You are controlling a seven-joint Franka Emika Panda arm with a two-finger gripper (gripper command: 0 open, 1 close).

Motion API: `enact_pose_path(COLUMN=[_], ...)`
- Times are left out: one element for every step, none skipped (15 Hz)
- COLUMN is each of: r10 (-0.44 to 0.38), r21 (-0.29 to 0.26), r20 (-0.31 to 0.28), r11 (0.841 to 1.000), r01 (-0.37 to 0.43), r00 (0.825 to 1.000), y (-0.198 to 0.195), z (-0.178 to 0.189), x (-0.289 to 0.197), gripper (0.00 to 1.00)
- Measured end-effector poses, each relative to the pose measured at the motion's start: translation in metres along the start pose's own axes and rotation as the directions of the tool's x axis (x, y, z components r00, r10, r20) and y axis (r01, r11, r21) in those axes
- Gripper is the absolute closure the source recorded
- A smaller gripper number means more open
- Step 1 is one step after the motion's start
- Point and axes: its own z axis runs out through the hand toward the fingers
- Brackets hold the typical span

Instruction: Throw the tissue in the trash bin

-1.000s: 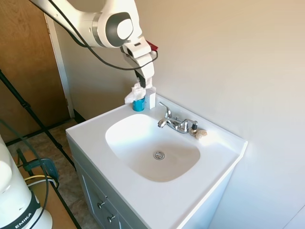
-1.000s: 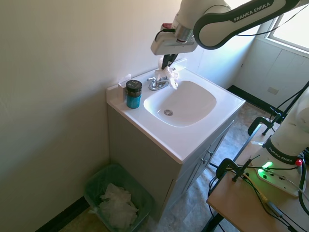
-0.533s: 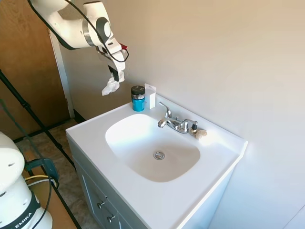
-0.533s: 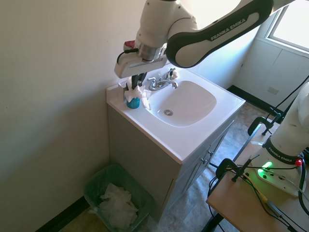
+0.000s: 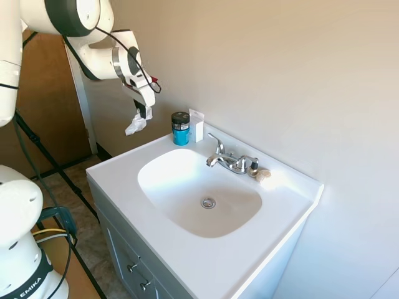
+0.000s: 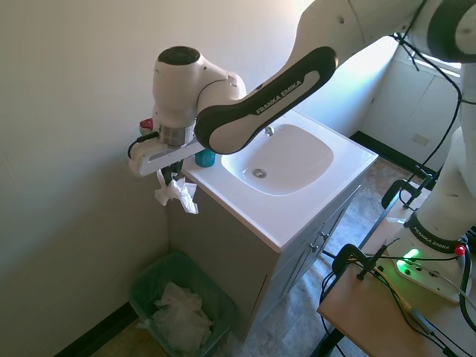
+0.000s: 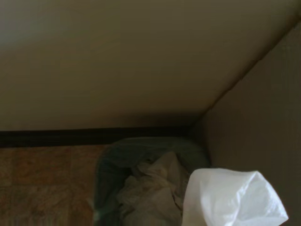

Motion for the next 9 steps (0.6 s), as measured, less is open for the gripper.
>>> enact_pose_path(r10=[-0.003,-0.008,-0.011,-0.011,-0.009,-0.009,-0.010,-0.012,-0.014], r21=[-0.021,-0.046,-0.070,-0.086,-0.098,-0.106,-0.115,-0.125,-0.131], r20=[0.005,0.008,0.013,0.016,0.016,0.016,0.018,0.019,0.020], r11=[1.000,0.999,0.997,0.996,0.995,0.994,0.993,0.992,0.991], r01=[0.003,0.008,0.012,0.013,0.011,0.011,0.012,0.014,0.017], r00=[1.000,1.000,1.000,1.000,1.000,1.000,1.000,1.000,1.000], y=[-0.003,-0.005,-0.007,-0.008,-0.009,-0.009,-0.008,-0.006,-0.006], z=[0.007,0.014,0.019,0.022,0.025,0.027,0.030,0.033,0.034], x=[-0.006,-0.010,-0.012,-0.013,-0.011,-0.009,-0.008,-0.008,-0.009], gripper=[0.00,0.00,0.00,0.00,0.00,0.00,0.00,0.00,0.00])
